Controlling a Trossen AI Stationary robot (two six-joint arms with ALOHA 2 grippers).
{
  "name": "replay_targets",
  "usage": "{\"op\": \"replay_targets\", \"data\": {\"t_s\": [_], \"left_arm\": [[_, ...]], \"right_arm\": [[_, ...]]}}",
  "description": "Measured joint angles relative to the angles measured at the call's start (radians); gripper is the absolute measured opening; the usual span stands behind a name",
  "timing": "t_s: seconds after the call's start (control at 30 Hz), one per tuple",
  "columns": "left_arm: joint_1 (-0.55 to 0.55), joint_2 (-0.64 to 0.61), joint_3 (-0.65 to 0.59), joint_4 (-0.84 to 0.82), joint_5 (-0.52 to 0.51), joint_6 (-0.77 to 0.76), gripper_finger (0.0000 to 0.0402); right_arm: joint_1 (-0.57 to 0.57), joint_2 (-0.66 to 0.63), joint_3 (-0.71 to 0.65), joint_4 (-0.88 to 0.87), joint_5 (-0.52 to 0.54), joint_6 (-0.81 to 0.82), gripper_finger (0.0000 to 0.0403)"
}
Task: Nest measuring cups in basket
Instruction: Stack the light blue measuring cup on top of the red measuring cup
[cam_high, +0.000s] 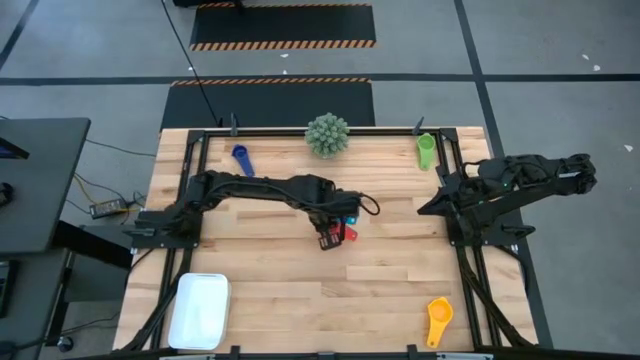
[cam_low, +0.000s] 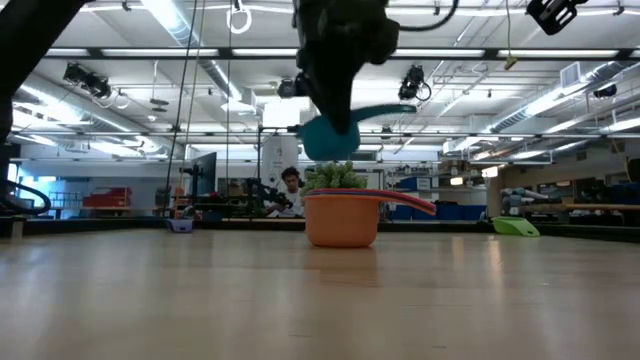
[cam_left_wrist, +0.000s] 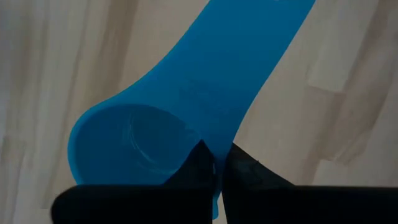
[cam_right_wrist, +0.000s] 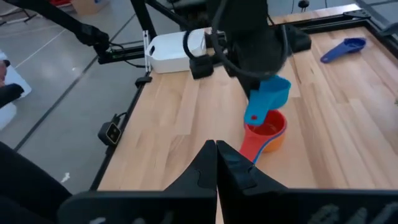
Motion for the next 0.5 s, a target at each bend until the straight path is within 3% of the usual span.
{"op": "replay_targets", "data": {"t_s": [0.23,0.5], "left_arm": [[-0.008,0.052,0.0,0.048,0.014,0.148,0.001],[-0.006,0.069,-0.002,0.032,0.027,0.188,0.001]], "right_arm": [[0.008,0.0,0.0,-0.007,0.0,-0.001,0.0],[0.009,0.0,0.0,-0.008,-0.001,-0.002,0.0]]}}
